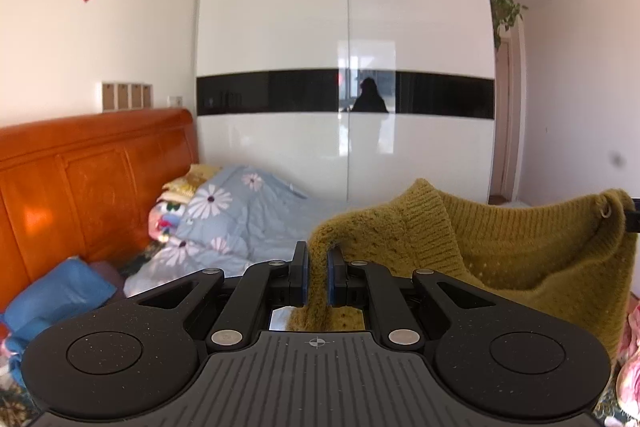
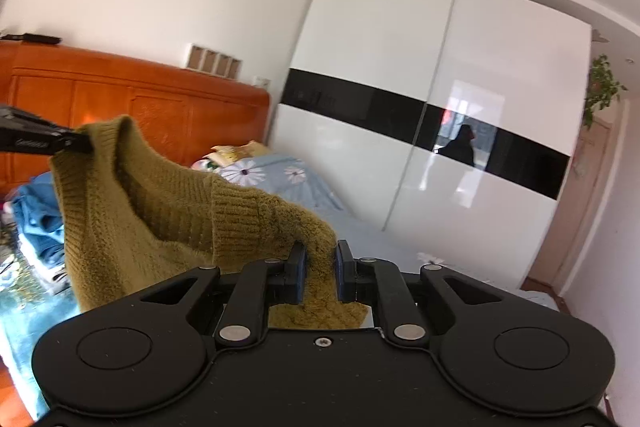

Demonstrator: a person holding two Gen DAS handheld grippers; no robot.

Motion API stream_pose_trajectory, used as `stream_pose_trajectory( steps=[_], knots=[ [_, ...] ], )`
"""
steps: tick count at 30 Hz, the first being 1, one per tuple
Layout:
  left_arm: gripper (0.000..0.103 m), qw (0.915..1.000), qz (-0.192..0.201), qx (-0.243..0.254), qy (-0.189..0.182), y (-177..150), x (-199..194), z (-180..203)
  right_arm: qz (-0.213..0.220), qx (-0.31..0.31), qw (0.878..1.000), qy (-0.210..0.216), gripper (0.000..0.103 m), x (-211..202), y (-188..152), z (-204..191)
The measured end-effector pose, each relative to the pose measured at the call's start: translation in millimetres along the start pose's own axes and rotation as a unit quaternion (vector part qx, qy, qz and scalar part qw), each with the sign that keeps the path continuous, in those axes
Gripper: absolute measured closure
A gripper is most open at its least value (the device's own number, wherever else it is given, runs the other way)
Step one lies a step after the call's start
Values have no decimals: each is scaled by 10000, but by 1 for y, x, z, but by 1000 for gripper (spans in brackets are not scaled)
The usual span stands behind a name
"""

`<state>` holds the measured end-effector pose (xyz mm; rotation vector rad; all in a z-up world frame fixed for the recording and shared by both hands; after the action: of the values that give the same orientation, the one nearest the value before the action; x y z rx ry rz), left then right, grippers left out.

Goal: Fold clothes
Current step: 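Lift the sweater with both grippers and lay it flat on the blanket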

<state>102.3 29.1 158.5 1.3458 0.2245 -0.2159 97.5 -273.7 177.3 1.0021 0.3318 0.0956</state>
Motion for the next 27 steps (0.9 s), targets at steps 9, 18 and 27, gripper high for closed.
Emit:
stream_pose_trajectory(
  steps=[9,18,27],
  knots=[
    [97,9911,-1332,-54,51,-75,130,-29,-1155,350,9922,297,90,103,-49,-14],
    [97,9642,-2625,183,333,-177,291,-74,-2722,748,9579,526,90,280,-157,-52],
    [97,9515,-3015,572,203,-218,402,-58,-3544,593,9322,427,90,368,-237,-59]
  ],
)
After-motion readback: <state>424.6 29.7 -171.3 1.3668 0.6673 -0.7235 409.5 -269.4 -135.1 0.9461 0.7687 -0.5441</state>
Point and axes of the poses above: each gripper's, at about its wrist camera, not at the fingertips, and x roughly the way its jaws point, z to its right, y to its top, the point moved 10 cm from there along x, roughly the way its jaws point, and after that the axes turned 14 degrees about -x, right-handed, at the moved point
